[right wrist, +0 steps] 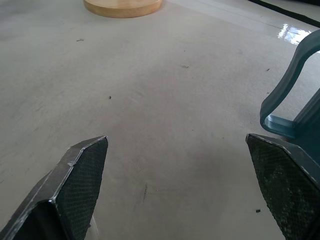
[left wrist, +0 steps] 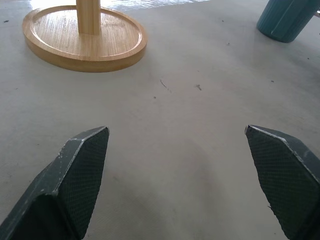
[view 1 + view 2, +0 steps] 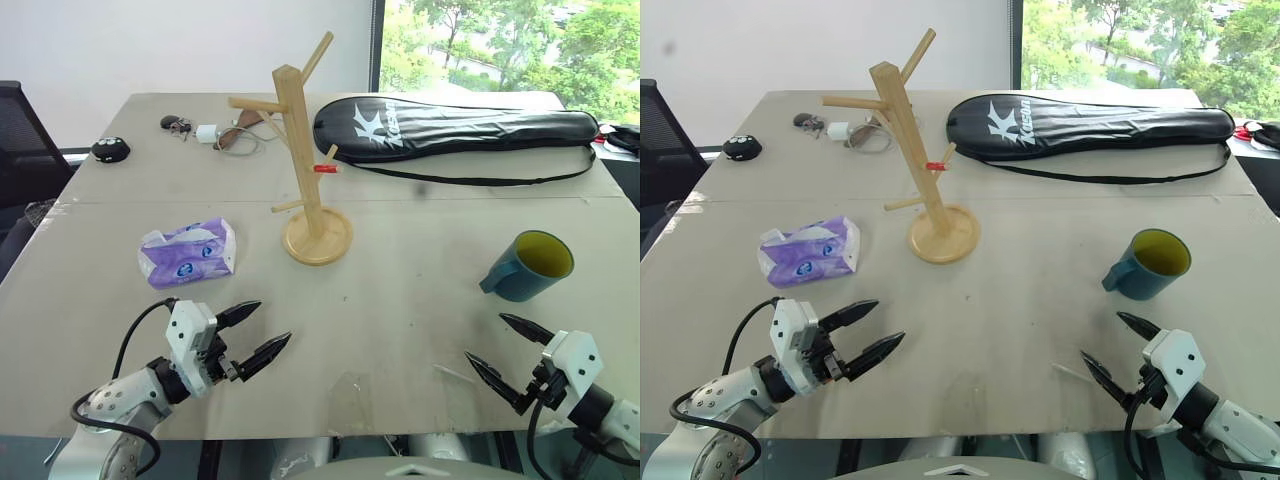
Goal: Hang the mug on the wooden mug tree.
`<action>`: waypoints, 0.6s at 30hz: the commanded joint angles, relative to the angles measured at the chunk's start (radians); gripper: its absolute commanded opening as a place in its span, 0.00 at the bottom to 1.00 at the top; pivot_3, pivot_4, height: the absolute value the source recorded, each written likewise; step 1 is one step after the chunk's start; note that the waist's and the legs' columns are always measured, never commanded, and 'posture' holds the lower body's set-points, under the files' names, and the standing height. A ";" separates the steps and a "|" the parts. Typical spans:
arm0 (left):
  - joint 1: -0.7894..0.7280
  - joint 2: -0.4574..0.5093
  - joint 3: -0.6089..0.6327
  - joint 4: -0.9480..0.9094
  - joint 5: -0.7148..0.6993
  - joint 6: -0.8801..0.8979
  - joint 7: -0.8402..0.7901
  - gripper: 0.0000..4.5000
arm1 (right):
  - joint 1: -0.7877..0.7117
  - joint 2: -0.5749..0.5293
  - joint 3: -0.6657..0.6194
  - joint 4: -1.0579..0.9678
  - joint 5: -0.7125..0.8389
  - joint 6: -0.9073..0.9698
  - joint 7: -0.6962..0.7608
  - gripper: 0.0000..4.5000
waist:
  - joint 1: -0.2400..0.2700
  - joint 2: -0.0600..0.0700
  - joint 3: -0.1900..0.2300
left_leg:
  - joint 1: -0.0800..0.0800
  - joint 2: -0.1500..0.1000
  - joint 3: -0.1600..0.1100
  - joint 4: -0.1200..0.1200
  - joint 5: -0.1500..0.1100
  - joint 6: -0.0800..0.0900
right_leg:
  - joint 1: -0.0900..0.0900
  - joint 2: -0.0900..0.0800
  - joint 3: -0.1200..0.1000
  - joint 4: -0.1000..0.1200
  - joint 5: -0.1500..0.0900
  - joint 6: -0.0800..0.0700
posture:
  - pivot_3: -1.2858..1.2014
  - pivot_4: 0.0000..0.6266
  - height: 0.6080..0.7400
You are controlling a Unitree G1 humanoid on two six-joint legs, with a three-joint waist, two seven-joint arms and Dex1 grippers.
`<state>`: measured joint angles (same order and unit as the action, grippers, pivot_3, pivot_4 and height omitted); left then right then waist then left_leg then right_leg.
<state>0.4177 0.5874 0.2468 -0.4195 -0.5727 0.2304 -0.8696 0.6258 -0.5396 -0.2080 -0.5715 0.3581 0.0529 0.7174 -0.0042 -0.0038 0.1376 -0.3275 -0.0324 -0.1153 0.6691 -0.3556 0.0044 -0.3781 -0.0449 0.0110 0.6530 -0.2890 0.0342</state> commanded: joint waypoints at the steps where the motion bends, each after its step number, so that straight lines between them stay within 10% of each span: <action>1: -0.047 0.001 0.006 -0.023 -0.037 0.009 -0.003 1.00 | -0.021 0.022 -0.016 -0.022 0.019 -0.005 -0.025 0.99 | 0.000 0.000 0.000 | 0.000 0.000 0.000 0.000 0.000 0.000 | 0.000 0.000 0.000 0.000 0.000 0.000 | 0.52 0.24 1.00; 18: -0.249 0.070 -0.124 -0.123 -0.137 0.036 -0.212 1.00 | -0.213 0.166 0.042 -0.156 -0.013 0.368 -0.331 0.99 | 0.000 0.002 0.000 | -0.001 0.000 0.000 0.000 0.000 0.000 | -0.002 0.001 0.000 0.000 0.000 0.000 | 0.52 0.24 1.00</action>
<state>0.1801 0.6509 0.1123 -0.5033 -0.6811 0.2612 -1.0845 0.4150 -0.3734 -0.1637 -0.6897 0.3221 0.4088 0.3867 -0.0041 -0.0022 0.1376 -0.3284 -0.0327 -0.1156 0.6686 -0.3555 0.0040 -0.3797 -0.0442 0.0108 0.6533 -0.2890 0.0341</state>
